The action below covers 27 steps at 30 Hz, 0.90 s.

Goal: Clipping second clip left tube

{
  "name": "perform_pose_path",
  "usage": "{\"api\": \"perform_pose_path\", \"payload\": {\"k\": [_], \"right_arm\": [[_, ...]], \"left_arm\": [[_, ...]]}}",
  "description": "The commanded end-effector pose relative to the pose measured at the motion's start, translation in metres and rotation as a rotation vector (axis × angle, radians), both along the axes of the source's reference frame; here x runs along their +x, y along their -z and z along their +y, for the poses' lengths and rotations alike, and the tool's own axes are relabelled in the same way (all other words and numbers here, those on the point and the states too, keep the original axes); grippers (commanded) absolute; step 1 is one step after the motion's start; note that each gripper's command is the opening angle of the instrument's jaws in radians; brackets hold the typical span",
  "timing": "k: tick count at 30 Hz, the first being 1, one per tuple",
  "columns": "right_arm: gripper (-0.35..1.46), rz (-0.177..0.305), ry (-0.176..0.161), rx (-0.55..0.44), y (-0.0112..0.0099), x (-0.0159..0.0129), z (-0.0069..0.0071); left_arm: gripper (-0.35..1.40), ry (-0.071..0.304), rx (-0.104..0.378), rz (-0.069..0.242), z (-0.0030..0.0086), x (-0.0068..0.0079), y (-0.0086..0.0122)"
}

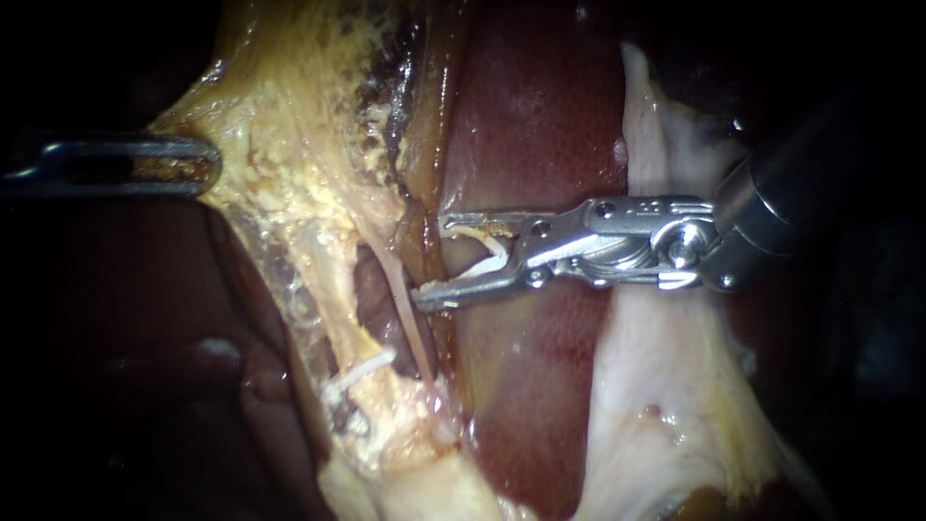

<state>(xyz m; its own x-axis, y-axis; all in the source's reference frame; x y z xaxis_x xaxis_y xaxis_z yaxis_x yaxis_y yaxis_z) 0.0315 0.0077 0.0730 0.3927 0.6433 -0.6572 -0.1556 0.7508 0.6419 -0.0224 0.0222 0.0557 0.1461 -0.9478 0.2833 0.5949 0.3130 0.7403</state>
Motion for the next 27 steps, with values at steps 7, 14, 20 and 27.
{"api": "perform_pose_path", "payload": {"k": [7,14,20,27], "right_arm": [[0.58,0.003,0.005,0.001,0.0007,-0.0009,-0.0003],[0.58,0.024,0.009,0.02,0.0049,-0.0036,0.0006],[0.58,0.069,0.012,0.04,0.0088,-0.0041,0.0011],[0.58,0.091,0.029,0.058,0.0095,-0.0023,0.0002]], "left_arm": [[-0.35,0.0,0.0,0.0,0.0,0.0,0.0],[-0.35,0.0,0.0,0.0,0.0,0.0,0.0],[-0.35,0.002,-0.001,0.002,0.0,0.0,0.0],[-0.35,0.003,-0.001,0.003,0.0,0.0,0.0]]}}
